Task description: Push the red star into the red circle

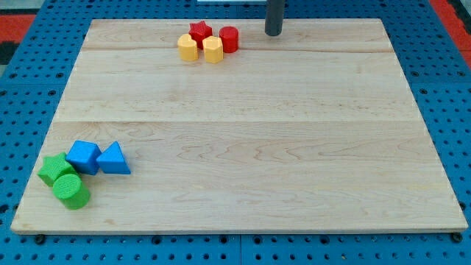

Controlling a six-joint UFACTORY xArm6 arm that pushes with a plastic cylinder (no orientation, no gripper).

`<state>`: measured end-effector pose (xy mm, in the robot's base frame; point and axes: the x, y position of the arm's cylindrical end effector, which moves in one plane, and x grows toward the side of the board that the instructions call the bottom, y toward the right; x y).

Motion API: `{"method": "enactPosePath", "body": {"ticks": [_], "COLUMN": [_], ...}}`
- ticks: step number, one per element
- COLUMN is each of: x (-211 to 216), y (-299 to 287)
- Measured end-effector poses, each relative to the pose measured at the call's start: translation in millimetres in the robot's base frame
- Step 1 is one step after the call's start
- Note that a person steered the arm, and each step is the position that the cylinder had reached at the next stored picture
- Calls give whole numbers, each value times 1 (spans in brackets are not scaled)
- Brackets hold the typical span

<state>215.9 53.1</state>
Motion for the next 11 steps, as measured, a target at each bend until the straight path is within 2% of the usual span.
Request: {"method": "enactPosePath", "body": {"ticks": [1, 2, 4, 5, 7, 8, 9, 10, 11], "x": [0, -2, 24, -22, -23, -3, 20, 23, 15], "y": [-64, -92, -33, -54, -172, -159, -95, -83, -116]}}
